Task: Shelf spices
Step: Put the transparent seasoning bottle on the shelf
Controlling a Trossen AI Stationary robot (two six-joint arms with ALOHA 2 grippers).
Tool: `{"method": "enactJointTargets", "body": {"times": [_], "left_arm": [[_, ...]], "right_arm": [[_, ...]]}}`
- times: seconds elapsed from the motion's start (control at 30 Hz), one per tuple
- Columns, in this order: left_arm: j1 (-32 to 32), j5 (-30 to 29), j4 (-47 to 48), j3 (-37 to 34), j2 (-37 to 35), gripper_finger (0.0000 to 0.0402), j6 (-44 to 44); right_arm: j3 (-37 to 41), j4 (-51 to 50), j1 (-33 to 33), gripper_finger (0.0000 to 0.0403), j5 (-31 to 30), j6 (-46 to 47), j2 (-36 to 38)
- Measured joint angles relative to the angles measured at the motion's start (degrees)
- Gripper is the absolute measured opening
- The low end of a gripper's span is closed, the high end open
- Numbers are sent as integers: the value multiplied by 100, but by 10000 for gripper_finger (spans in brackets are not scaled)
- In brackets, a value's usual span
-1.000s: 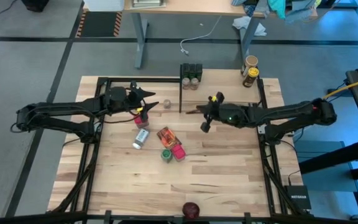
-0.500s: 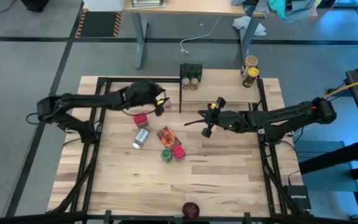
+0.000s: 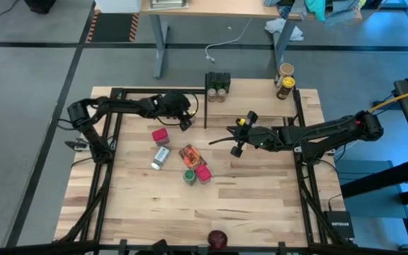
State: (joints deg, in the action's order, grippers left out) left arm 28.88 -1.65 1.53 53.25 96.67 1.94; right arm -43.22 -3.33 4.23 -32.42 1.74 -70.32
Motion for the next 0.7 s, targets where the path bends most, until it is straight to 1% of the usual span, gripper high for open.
{"method": "enactJointTargets", "body": {"times": [0.1, 0.27, 0.43, 0.7], "left_arm": [[4, 50, -112, 2, 69, 208, 44], [-8, 332, -95, 0, 69, 208, 84], [-13, 316, -221, 8, 215, 208, 174], [15, 256, -724, 0, 379, 203, 194]], "right_arm": [[0, 6, 0, 28, 1, 11, 0], [0, 11, 0, 28, -2, 16, 0], [0, 11, 0, 28, -7, 91, -2], [0, 13, 0, 28, -12, 95, -4]]}}
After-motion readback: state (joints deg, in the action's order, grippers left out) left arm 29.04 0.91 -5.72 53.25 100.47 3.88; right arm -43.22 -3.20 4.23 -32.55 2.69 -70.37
